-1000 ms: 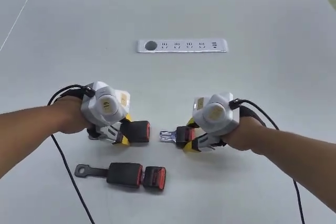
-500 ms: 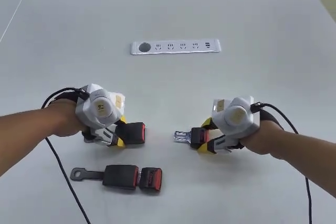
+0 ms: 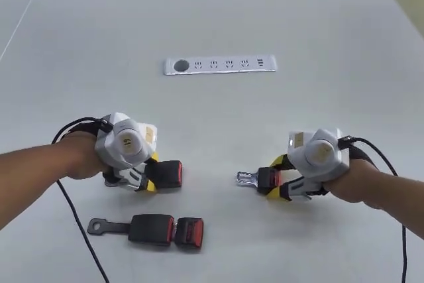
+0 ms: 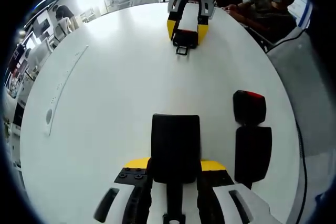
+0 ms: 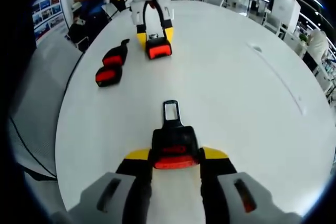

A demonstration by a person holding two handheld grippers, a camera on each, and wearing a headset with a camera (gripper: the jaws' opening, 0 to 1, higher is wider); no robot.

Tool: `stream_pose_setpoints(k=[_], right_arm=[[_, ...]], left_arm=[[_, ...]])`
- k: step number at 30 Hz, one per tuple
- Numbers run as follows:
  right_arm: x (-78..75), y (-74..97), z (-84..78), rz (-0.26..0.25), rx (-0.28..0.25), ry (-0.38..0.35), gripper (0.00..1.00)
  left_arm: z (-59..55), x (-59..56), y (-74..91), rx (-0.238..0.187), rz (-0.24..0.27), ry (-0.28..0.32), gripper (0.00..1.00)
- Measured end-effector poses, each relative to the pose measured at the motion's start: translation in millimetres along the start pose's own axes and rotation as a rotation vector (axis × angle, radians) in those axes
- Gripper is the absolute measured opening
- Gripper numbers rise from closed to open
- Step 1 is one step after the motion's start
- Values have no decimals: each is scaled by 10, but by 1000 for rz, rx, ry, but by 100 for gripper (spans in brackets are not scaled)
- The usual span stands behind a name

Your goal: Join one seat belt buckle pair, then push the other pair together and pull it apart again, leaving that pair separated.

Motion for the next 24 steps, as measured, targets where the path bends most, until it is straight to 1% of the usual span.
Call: stream_pose_setpoints(k=[2,5,8,10,11,12,13,14,15,16,17,18,19,20,21,22,23,24], right_arm=[[6,9,-25,-6,-15,-21,36],[13,25,-39,-10,-20,-22,36],[23,32,-54,-8,-30,14,37],[20,26,-40,-14,-23,12,38],[5,31,-29,-33,-14,8,41],[-6,46,-30,-51,-17,7,47],[-13,59,12,-70,-44,-11,52],[-12,80,40,-82,-87,-45,56],[-18,118,94,-101,-125,-75,57],[-28,149,92,-122,-132,-85,59],[-47,178,107,-153,-141,-107,61],[-46,203,111,-169,-158,-123,63],[-53,215,140,-188,-179,-142,66],[-48,256,140,-216,-206,-181,68],[-39,272,158,-232,-219,-215,69],[-28,310,175,-265,-257,-271,69],[-24,331,198,-291,-278,-288,70],[-6,366,209,-334,-295,-312,73]], left_arm=[[1,1,1,1,-2,-2,33],[4,3,4,3,-3,0,33],[4,7,1,4,-2,1,34],[7,6,-1,11,1,3,34],[11,6,-1,14,2,2,34],[10,5,2,24,12,14,34],[-4,-7,10,34,19,47,35],[-16,-58,28,41,-8,73,41],[72,-134,52,-62,-47,132,49],[98,-138,91,-96,-39,176,59],[88,-111,146,-105,-1,221,64],[74,-81,181,-102,39,238,66],[72,-20,249,-125,106,231,68],[79,1,294,-149,139,244,68],[82,13,352,-186,167,288,70],[83,15,364,-205,174,313,71],[77,17,410,-225,199,354,72],[58,22,449,-226,227,378,73]])
Point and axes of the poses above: the centre of the closed fingertips' face, and the gripper's own axes: y roughly backward along the fingers, x roughly to its left, z roughly out of its top, the point moved 5 cm from there along y, roughly backward along the fingers, and after that the axes turned 4 degrees about z, right-handed, at the moved point
